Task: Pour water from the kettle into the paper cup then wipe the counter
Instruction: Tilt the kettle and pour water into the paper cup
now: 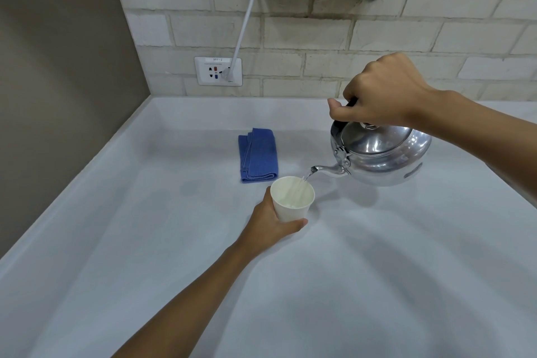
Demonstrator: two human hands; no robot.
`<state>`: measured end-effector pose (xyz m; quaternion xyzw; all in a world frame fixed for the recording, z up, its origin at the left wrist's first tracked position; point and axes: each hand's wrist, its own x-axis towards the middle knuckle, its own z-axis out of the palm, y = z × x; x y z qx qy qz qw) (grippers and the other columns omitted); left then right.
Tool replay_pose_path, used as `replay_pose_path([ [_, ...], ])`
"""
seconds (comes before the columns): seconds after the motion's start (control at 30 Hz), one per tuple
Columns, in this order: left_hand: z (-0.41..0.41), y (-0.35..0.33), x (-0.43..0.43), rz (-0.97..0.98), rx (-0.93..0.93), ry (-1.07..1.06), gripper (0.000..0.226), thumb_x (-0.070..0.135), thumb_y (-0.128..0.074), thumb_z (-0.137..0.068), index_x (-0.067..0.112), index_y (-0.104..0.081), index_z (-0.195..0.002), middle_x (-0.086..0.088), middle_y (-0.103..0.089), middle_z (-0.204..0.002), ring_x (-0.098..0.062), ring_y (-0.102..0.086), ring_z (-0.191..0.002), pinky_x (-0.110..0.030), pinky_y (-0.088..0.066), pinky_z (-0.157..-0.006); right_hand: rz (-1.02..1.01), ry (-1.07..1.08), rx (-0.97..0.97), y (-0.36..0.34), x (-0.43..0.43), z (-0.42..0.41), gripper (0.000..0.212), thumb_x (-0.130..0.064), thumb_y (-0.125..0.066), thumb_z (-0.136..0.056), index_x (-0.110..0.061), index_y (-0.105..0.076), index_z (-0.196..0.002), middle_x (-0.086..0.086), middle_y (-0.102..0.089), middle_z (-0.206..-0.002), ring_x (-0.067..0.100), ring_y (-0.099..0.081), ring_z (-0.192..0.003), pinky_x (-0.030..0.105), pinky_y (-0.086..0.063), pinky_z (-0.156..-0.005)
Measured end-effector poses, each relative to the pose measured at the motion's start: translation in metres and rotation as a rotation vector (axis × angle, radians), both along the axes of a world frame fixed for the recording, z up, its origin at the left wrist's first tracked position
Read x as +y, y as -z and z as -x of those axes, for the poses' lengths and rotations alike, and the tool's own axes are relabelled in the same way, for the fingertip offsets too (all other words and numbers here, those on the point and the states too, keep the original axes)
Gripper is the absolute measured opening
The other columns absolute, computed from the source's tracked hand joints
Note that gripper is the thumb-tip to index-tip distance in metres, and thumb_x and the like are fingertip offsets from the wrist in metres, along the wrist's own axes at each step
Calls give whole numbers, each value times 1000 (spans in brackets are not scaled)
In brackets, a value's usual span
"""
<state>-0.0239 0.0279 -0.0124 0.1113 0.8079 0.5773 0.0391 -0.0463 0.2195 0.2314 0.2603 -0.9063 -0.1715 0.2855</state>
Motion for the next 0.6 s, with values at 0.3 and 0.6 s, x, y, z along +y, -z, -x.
replay_pose_path([
  [0.3,1,1,0,-4,2,1,82,50,-80,-56,40,-36,-124,18,-54,-117,-2,-52,-107,-13,-43,-78,-3,1,12,-2,-1,1,50,-42,-34,-79,-12,-23,-40,1,-13,-36,19,-14,-42,24,-15,-49],
  [0.6,0,0,0,-8,4,1,81,49,-81,-56,41,-37,-124,20,-54,-116,-1,-53,-107,-15,-45,-79,-8,-8,35,-2,-1,1,50,-44,-28,-78,-13,-22,-40,0,-11,-37,18,-13,-43,23,-13,-49],
])
